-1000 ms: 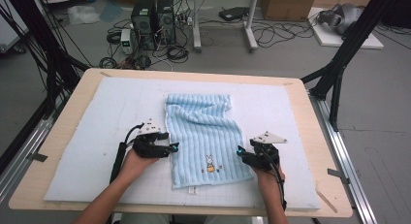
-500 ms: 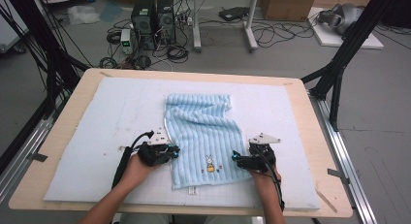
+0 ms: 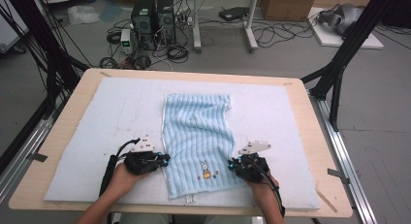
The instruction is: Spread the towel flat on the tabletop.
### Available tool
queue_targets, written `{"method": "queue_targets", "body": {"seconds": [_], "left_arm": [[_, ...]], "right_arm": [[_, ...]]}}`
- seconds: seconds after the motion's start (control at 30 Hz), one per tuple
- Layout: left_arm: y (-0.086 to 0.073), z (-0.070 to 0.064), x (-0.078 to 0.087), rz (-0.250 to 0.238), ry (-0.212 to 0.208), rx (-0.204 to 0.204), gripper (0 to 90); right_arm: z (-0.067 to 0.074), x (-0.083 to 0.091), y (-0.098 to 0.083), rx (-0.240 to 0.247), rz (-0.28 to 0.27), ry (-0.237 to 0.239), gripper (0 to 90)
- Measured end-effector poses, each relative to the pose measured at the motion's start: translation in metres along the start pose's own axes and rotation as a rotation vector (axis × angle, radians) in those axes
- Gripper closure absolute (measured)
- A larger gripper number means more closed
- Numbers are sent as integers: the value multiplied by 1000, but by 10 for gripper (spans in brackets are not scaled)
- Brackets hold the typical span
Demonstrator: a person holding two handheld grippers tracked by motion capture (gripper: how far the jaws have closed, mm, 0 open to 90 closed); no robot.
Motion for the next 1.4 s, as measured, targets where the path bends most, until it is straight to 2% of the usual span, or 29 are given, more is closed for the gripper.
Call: {"method": "queue_targets", "body": {"seconds": [0.07,0.43,0.53,0.6,0.67,0.73,0.83,0.87,1.0,1.13,1.23,1.33,1.37,1.4], "left_arm": [[-3,-2,4,0,-12,-2,841],[-18,-14,23,9,-72,-14,839],[-23,-18,28,5,-95,-18,836],[-22,-18,29,-10,-95,-9,803],[-19,-14,29,-30,-77,22,686],[-15,-9,31,-62,-53,42,597],[-9,1,33,-116,-17,77,497],[-7,6,34,-137,-5,86,495],[0,20,34,-190,36,114,457],[4,31,33,-211,77,114,439],[3,36,32,-209,95,119,435],[1,37,32,-205,99,123,435],[0,38,32,-201,100,123,436],[0,38,32,-203,103,128,437]], "right_arm": [[6,3,-5,4,6,27,815],[43,23,-30,61,47,109,798],[51,28,-35,78,59,119,748],[53,32,-32,77,29,124,672],[50,35,-23,52,-40,114,610],[45,36,-12,32,-91,84,564],[39,29,6,18,-151,51,518],[38,26,10,15,-156,50,501],[32,4,26,8,-141,20,490],[28,-20,39,4,-105,16,491],[29,-35,41,8,-54,15,529],[33,-45,38,41,-8,19,594],[35,-45,37,54,-12,8,617],[35,-45,37,61,-11,11,681]]}}
Point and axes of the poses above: each handheld gripper's, and its own axes: x roughly backward along the jaws, y roughly out of its top, z roughly to its left, the point moved 6 cm from there along -x, roughly forward along the jaws, and after that the axes turned 5 degrees about -x, right-handed, at the moved point
